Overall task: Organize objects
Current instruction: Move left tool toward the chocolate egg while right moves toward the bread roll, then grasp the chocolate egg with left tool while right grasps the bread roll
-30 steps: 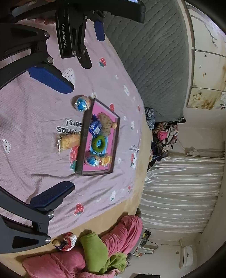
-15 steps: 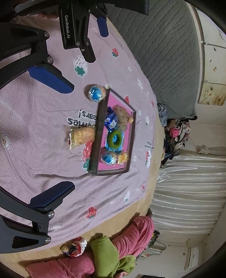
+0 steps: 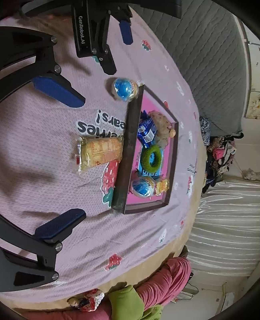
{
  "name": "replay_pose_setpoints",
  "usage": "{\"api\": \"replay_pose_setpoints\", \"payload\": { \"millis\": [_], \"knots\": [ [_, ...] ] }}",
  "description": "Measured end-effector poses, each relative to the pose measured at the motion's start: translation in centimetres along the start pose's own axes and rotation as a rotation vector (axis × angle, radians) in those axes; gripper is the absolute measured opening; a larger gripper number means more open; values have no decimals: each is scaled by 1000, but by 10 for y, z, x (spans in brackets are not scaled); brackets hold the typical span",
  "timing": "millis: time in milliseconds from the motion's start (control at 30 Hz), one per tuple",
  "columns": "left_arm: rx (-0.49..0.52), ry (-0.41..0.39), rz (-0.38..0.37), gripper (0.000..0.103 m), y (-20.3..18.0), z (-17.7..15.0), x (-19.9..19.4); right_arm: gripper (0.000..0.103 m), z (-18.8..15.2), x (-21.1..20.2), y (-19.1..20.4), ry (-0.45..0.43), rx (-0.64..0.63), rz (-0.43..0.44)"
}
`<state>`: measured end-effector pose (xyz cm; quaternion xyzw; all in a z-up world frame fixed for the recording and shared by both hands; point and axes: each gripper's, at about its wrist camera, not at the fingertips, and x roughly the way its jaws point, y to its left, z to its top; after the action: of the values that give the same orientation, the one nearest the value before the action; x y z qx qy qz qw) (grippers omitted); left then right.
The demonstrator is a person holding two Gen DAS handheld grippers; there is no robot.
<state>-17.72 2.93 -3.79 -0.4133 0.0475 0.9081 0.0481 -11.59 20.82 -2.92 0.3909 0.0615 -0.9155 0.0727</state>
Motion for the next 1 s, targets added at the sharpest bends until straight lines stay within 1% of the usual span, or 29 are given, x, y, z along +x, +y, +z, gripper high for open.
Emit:
{"api": "replay_pose_setpoints", "payload": {
  "millis": [233, 367, 433, 500, 633, 700, 733, 800, 833, 867, 900, 933, 967, 1000],
  "knots": [
    [-38, 17, -24, 99, 5, 13, 29, 102, 10, 33, 2, 25, -2, 10],
    [-35, 20, -28, 99, 1, 18, 44, 102, 15, 49, 5, 45, -6, 1],
    [-37, 19, -32, 99, 1, 22, 51, 102, 17, 58, 4, 54, 12, 13],
    [-37, 33, -32, 99, 0, 25, 60, 102, 20, 68, 1, 74, 29, 21],
    [-76, 64, -32, 99, 4, 29, 80, 101, 23, 88, -2, 114, 29, 33],
    [-91, 74, -12, 99, 6, 30, 88, 92, 22, 100, -2, 137, 22, 55],
    [-106, 83, -9, 99, 8, 29, 92, 84, 21, 104, -1, 149, 18, 67],
    [-134, 101, -19, 98, 14, 28, 98, 78, 21, 105, -1, 133, 8, 75],
    [-143, 104, -28, 96, 16, 28, 100, 66, 21, 104, 0, 117, 4, 91],
    [-147, 101, -27, 91, 17, 27, 100, 60, 21, 103, 0, 111, 2, 96],
    [-143, 93, -12, 79, 18, 27, 99, 52, 21, 102, 1, 103, -2, 101],
    [-134, 85, 1, 69, 17, 26, 98, 47, 20, 102, 2, 100, -6, 107],
    [-129, 79, 8, 62, 18, 26, 97, 45, 21, 102, 3, 98, -7, 110],
    [-131, 80, -1, 61, 19, 26, 98, 43, 20, 101, 2, 92, -5, 113]
  ]
}}
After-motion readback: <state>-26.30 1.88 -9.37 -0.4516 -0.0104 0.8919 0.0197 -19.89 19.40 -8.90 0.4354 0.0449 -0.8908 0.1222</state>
